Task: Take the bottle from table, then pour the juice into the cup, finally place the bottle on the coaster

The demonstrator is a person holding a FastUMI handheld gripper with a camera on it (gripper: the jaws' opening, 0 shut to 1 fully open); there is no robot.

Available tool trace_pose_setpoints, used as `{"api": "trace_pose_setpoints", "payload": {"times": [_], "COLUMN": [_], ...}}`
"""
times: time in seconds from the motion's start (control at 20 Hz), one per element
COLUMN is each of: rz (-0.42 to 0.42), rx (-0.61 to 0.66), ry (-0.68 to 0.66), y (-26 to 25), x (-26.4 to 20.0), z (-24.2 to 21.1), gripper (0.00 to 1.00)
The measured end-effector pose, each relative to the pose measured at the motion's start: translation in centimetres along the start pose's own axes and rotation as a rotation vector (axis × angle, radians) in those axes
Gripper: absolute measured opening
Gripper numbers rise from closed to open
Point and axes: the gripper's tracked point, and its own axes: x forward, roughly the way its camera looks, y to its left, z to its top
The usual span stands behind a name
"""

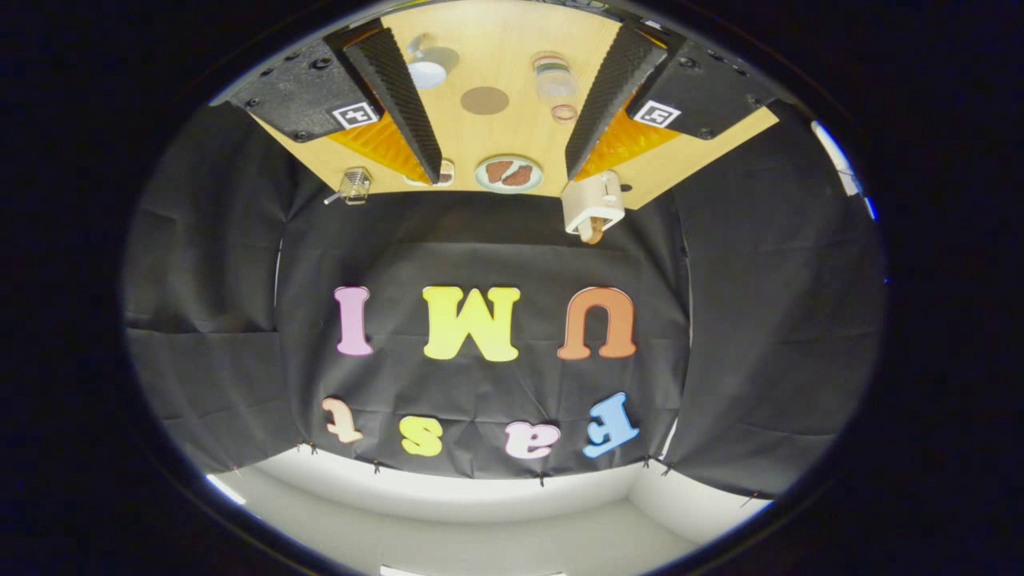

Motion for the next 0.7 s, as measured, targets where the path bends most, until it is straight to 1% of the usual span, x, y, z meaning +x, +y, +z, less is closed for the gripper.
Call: {"api": "trace_pose_setpoints", "payload": {"times": [0.15, 0.3, 0.5, 0.7], "rz": [0.011, -0.004, -0.012, 0.006], "rx": [0.013, -0.001, 0.017, 0.01], "ry": [0.008, 0.0, 0.014, -0.012], "y": [0.1, -0.3, -0.9, -0.4], "x": [0.0, 0.4, 1.0, 2.0], "z": [-0.3, -0.5, -1.2, -1.8], "gripper": [1.0, 1.0, 1.0, 1.0]}}
